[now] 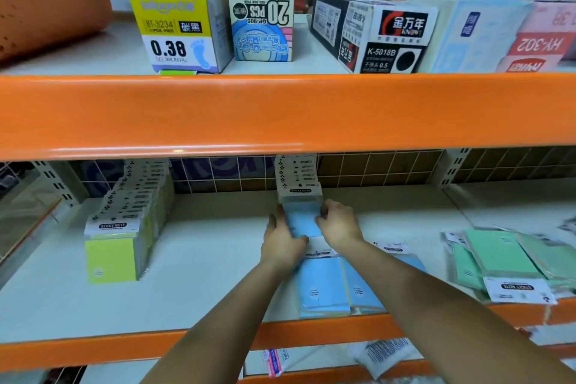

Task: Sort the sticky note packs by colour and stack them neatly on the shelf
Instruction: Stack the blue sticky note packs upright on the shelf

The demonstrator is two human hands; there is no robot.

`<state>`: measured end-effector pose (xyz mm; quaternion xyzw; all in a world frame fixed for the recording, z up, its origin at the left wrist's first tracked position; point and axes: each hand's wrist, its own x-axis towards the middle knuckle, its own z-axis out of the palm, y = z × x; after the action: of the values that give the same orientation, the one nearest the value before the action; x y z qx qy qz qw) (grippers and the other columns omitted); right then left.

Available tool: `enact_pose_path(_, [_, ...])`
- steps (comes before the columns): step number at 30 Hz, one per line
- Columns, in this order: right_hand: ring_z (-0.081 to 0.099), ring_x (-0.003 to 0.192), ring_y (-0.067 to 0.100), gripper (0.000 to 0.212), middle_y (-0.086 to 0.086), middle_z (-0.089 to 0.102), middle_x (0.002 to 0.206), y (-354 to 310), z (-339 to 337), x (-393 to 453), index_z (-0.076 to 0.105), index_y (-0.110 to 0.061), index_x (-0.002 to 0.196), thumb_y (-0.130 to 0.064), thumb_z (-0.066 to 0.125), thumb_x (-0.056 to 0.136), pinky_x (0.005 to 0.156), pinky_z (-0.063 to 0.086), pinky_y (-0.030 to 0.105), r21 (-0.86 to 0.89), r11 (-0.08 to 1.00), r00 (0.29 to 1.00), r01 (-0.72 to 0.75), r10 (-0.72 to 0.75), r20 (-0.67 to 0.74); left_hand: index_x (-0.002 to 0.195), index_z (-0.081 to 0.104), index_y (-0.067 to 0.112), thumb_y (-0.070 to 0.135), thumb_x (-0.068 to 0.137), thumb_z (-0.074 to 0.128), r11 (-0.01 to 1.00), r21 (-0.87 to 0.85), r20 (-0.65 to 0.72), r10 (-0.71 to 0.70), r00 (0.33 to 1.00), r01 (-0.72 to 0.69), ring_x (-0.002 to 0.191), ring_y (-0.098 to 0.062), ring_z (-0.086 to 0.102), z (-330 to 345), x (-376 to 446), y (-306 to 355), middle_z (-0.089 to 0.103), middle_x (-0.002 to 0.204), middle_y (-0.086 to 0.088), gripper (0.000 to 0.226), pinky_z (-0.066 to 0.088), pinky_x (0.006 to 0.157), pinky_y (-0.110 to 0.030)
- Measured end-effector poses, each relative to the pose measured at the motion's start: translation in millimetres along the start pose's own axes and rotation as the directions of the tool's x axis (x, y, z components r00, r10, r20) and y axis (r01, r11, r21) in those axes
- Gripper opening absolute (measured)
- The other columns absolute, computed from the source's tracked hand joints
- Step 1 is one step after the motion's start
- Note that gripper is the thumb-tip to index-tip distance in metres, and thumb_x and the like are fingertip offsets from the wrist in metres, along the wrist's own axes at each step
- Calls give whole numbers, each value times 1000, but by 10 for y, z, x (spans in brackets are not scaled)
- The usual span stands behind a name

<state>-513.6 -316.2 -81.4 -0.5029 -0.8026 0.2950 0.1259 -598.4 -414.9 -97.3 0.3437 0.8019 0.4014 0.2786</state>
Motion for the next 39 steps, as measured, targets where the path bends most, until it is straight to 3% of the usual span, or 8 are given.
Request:
enact_pose_path(12, [62, 90, 29, 24, 9, 64, 104, 40, 111, 45, 57, -11, 106, -26, 63, 88, 65, 42, 28, -62, 990, 987, -129, 134, 87, 133, 34, 31, 23, 76, 55, 995, 89, 51, -53, 997, 48, 110, -24, 54, -5, -14, -99, 53, 119, 2, 61, 44, 97, -42])
enact_pose_path(17, [62, 88, 27, 25, 9, 65, 104, 33, 88, 67, 58, -9, 106, -24, 65, 87, 65, 45, 28, -22, 991, 985, -132, 134, 108, 104, 38, 40, 23, 64, 51, 986, -128, 75, -100, 992, 109, 89, -29, 66, 9, 71, -183, 63, 107, 0, 46, 58, 72, -47])
enact_pose_path(21, [61, 92, 27, 28, 10, 63, 108, 62, -20, 26, 57, -8, 108, -22, 66, 85, 70, 48, 30, 1, 994, 988, -111, 111, 108, 120, 33, 16, 7, 82, 52, 983, -153, 51, -96, 994, 103, 92, -30, 64, -74, 18, -76, 56, 119, -12, 43, 58, 64, -38])
enact_pose_path(25, [59, 91, 26, 32, 10, 61, 117, 107, -250, -42, 58, -10, 119, -15, 61, 87, 70, 47, 30, 12, 999, 994, -50, 48, 97, 134, 34, 5, 17, 90, 56, 985, -22, -103, -172, 980, 170, 102, -30, 55, -127, -89, 41, 36, 140, -14, 50, 47, 79, -33])
enact_pose_path(29, [60, 91, 22, 23, 4, 64, 108, 204, -605, -103, 62, -14, 110, -18, 60, 88, 73, 49, 30, -33, 999, 995, 9, -6, 98, 123, 46, 7, 23, 89, 56, 971, 219, -264, -33, 964, 93, 109, -32, 53, -151, -255, 279, 45, 127, -12, 39, 43, 84, -36])
enact_pose_path(33, [53, 81, 22, 11, 11, 63, 90, 468, -974, -251, 64, -6, 85, -16, 60, 89, 68, 40, 26, -196, 979, 982, -61, 94, 161, 106, 60, 12, 26, 90, 51, 942, 334, -103, 79, 992, -40, 103, -29, 57, 22, -389, 562, 59, 113, -9, 23, 44, 85, -33])
enact_pose_path(35, [47, 76, 19, 27, 7, 51, 75, 629, -1082, -347, 49, -12, 65, -20, 60, 88, 63, 34, 24, -298, 947, 963, -119, 183, 196, 93, 65, 11, 22, 88, 51, 950, 304, -18, 82, 996, -72, 93, -30, 61, 178, -473, 687, 66, 100, -11, 19, 49, 79, -34])
enact_pose_path(39, [44, 53, 17, 35, 4, 46, 64, 864, -1181, -498, 46, -13, 64, -31, 70, 81, 45, 34, 21, -334, 913, 920, -235, 320, 227, 70, 59, 10, 15, 82, 55, 975, 199, 152, 67, 986, -97, 70, -27, 55, 541, -588, 861, 60, 76, -11, 14, 52, 63, -35])
